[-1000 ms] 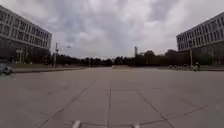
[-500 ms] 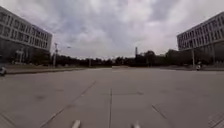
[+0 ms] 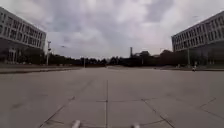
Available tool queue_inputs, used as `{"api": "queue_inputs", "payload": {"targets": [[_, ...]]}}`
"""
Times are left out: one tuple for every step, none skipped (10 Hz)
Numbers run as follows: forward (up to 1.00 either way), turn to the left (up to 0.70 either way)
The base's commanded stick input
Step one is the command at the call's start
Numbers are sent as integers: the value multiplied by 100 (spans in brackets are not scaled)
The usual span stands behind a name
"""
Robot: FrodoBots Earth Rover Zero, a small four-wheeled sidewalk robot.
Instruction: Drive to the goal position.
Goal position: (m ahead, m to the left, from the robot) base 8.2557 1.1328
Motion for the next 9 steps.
{"api": "queue_inputs", "payload": {"targets": [[85,0],[85,0],[85,0],[85,0],[85,0],[85,0],[85,0],[85,0],[85,0]]}}
